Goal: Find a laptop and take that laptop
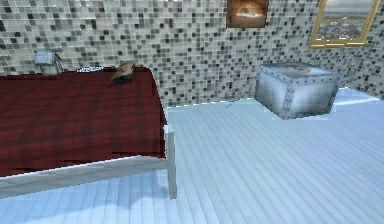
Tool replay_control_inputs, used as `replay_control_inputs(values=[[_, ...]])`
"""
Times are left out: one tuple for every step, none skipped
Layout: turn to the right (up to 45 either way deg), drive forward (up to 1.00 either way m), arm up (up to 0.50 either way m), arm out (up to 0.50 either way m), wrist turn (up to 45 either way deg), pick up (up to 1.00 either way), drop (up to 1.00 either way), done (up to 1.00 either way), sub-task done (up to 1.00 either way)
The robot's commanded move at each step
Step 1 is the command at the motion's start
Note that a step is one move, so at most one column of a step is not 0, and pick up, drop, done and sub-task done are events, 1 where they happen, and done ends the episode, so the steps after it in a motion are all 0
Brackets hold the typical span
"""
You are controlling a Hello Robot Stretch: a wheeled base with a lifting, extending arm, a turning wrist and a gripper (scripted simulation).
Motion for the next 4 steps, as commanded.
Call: replay_control_inputs(values=[[0.0, 0.00, 0.26, 0.00, 0.0, 0.00, 0.00, 0.00, 0.00], [0.0, 0.00, 0.00, 0.00, -45.0, 0.00, 0.00, 0.00, 0.00], [0.0, 0.00, 0.00, 0.00, -24.0, 0.00, 0.00, 0.00, 0.00], [0.0, 0.00, 0.00, -0.48, 0.0, 0.00, 0.00, 0.00, 0.00]])
